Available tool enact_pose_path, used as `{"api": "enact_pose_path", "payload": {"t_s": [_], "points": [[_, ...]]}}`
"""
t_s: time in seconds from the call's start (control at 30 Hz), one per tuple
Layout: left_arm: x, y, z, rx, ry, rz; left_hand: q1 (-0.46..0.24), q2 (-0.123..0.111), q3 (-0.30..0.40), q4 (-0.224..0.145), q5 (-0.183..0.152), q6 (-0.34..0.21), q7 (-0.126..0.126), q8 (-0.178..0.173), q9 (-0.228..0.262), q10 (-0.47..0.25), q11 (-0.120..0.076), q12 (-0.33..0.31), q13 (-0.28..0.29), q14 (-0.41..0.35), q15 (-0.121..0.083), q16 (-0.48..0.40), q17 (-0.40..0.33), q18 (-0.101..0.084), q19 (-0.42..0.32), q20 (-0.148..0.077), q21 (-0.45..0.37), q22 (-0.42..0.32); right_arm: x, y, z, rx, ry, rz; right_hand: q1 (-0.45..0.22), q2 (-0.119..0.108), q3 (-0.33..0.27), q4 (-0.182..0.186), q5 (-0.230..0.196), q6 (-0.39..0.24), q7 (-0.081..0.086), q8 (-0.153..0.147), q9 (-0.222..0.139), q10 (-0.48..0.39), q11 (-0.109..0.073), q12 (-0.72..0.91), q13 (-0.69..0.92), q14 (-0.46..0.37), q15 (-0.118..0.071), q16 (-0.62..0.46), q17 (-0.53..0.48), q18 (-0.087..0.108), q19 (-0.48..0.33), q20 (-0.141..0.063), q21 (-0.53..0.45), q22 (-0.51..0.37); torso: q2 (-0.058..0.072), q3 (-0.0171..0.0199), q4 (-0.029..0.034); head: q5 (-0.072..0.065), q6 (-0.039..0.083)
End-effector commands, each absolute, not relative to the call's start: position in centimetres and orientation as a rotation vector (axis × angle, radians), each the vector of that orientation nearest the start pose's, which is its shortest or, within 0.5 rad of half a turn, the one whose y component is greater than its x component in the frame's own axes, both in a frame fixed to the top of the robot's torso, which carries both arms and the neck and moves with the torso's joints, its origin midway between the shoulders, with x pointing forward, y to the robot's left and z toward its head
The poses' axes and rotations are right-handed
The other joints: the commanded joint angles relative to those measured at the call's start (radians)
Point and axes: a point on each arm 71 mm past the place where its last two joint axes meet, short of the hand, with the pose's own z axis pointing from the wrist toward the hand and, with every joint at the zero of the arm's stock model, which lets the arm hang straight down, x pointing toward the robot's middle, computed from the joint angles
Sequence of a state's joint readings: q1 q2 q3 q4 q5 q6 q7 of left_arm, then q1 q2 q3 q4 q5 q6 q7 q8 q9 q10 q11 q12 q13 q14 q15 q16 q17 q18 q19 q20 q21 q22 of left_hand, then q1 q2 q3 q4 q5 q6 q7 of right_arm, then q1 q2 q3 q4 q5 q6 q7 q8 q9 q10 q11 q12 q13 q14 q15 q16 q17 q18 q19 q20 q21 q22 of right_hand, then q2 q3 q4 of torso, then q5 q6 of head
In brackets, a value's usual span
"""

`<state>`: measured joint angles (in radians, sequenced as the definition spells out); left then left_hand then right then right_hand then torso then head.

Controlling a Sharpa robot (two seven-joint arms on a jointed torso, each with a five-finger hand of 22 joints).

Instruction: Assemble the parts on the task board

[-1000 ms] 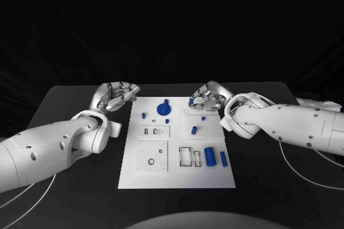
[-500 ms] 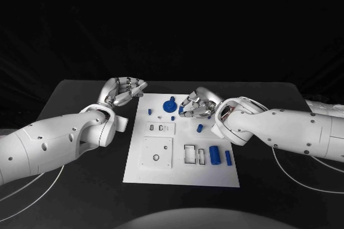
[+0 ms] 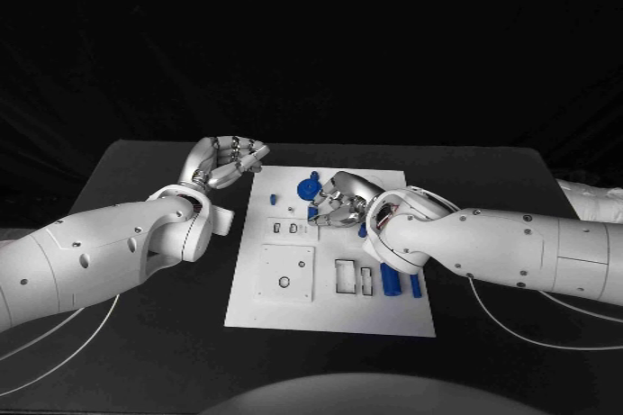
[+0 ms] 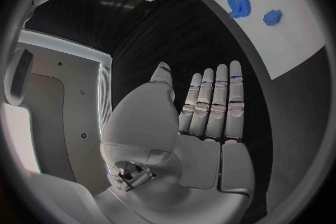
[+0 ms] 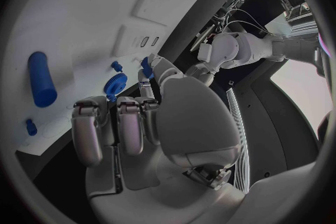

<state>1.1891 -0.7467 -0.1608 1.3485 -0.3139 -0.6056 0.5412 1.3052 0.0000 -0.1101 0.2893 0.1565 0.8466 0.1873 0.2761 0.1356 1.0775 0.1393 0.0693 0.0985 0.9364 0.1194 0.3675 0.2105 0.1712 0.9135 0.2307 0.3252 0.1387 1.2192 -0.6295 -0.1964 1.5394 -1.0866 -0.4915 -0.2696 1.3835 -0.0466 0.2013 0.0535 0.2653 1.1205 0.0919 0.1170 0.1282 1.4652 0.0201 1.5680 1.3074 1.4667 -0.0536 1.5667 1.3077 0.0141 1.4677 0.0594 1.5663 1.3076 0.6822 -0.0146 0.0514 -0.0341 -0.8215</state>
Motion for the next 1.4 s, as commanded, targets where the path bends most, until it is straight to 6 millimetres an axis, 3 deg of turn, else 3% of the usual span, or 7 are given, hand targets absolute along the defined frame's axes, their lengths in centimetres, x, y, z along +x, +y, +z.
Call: {"api": "enact_pose_path", "payload": {"t_s": [0.03, 0.23, 0.83, 1.0, 1.1, 1.27, 1.4], "points": [[50.2, 21.9, -21.5, -0.697, 1.307, -1.210, 0.001, 0.011, -0.006, 0.002, 0.006, 0.007, -0.002, -0.004, 0.001, 0.002, 0.002, -0.003, 0.001, -0.007, -0.001, -0.007, 0.002, 0.011, -0.005, 0.002, -0.005, -0.002, 45.9, -10.3, -23.2, 0.167, 1.840, 0.763, -0.008, 0.005, -0.004, -0.004, 0.003, 0.019, -0.003, 0.004, 0.003, 0.106, 0.007, 0.003, 0.263, 0.104, 0.009, 0.004, 0.263, -0.014, 0.103, 0.005, 0.004, 0.263, 0.001, -0.0001, -0.0002, -0.001, -0.004], [50.2, 21.9, -21.5, -0.697, 1.307, -1.211, 0.001, 0.011, -0.006, 0.002, 0.006, 0.007, -0.002, -0.004, 0.001, 0.002, 0.002, -0.003, 0.001, -0.007, -0.001, -0.007, 0.002, 0.011, -0.005, 0.002, -0.005, -0.002, 45.8, -9.5, -23.9, 0.149, 1.854, 0.758, -0.009, 0.005, -0.004, -0.005, 0.006, 0.018, -0.001, 0.002, 0.002, 0.106, 0.008, 0.003, 0.263, 0.104, 0.011, 0.004, 0.263, -0.014, 0.103, 0.007, 0.004, 0.263, 0.002, -0.0001, -0.0004, 0.002, -0.001], [50.1, 22.0, -21.5, -0.698, 1.306, -1.209, 0.003, 0.012, -0.008, 0.002, 0.007, 0.007, -0.002, -0.005, 0.001, 0.002, 0.002, -0.003, 0.001, -0.008, -0.001, -0.007, 0.002, 0.011, -0.006, 0.002, -0.005, -0.002, 45.9, -8.7, -24.7, 0.119, 1.859, 0.731, -0.011, 0.004, -0.004, -0.007, 0.009, 0.016, 0.003, -0.002, 0.000, 0.106, 0.011, 0.003, 0.263, 0.104, 0.013, 0.004, 0.263, -0.014, 0.103, 0.009, 0.004, 0.263, -0.001, 0.0000, -0.0012, 0.000, -0.017], [50.1, 22.0, -21.5, -0.698, 1.306, -1.208, 0.003, 0.012, -0.008, 0.002, 0.007, 0.007, -0.002, -0.005, 0.001, 0.002, 0.002, -0.003, 0.001, -0.008, -0.001, -0.007, 0.002, 0.011, -0.006, 0.002, -0.005, -0.002, 45.9, -8.6, -24.9, 0.118, 1.857, 0.729, -0.011, 0.004, -0.004, -0.007, 0.011, 0.015, 0.003, -0.003, 0.000, 0.106, 0.012, 0.003, 0.263, 0.104, 0.014, 0.004, 0.263, -0.014, 0.103, 0.010, 0.004, 0.263, 0.000, 0.0007, 0.0015, -0.005, -0.015], [50.1, 22.1, -21.5, -0.698, 1.305, -1.207, 0.003, 0.012, -0.008, 0.002, 0.007, 0.007, -0.002, -0.005, 0.001, 0.002, 0.002, -0.003, 0.001, -0.008, -0.001, -0.007, 0.002, 0.011, -0.006, 0.002, -0.005, -0.002, 45.9, -8.6, -25.0, 0.117, 1.858, 0.728, -0.011, 0.004, -0.004, -0.007, 0.011, 0.015, 0.003, -0.003, 0.000, 0.106, 0.012, 0.003, 0.263, 0.104, 0.014, 0.004, 0.263, -0.014, 0.103, 0.010, 0.004, 0.263, -0.001, -0.0003, -0.0020, -0.003, -0.016], [50.1, 22.2, -21.4, -0.698, 1.302, -1.205, 0.004, 0.013, -0.008, 0.002, 0.007, 0.007, -0.002, -0.006, 0.001, 0.002, 0.002, -0.003, 0.001, -0.008, -0.001, -0.007, 0.003, 0.011, -0.006, 0.002, -0.005, -0.002, 46.0, -8.5, -25.1, 0.114, 1.861, 0.730, -0.011, 0.004, -0.004, -0.007, 0.011, 0.015, 0.003, -0.003, 0.000, 0.106, 0.012, 0.003, 0.263, 0.104, 0.014, 0.004, 0.263, -0.014, 0.103, 0.010, 0.004, 0.263, -0.001, -0.0011, -0.0001, -0.009, -0.016], [50.1, 22.3, -21.4, -0.698, 1.301, -1.204, 0.004, 0.013, -0.008, 0.002, 0.007, 0.007, -0.002, -0.006, 0.001, 0.002, 0.002, -0.003, 0.001, -0.008, -0.001, -0.007, 0.003, 0.011, -0.006, 0.002, -0.005, -0.002, 45.9, -8.4, -25.2, 0.108, 1.866, 0.733, -0.012, 0.004, -0.003, -0.008, 0.012, 0.014, 0.004, -0.005, -0.001, 0.106, 0.013, 0.003, 0.263, 0.104, 0.015, 0.004, 0.263, -0.014, 0.103, 0.011, 0.004, 0.263, -0.001, 0.0002, -0.0018, -0.008, -0.016]]}}
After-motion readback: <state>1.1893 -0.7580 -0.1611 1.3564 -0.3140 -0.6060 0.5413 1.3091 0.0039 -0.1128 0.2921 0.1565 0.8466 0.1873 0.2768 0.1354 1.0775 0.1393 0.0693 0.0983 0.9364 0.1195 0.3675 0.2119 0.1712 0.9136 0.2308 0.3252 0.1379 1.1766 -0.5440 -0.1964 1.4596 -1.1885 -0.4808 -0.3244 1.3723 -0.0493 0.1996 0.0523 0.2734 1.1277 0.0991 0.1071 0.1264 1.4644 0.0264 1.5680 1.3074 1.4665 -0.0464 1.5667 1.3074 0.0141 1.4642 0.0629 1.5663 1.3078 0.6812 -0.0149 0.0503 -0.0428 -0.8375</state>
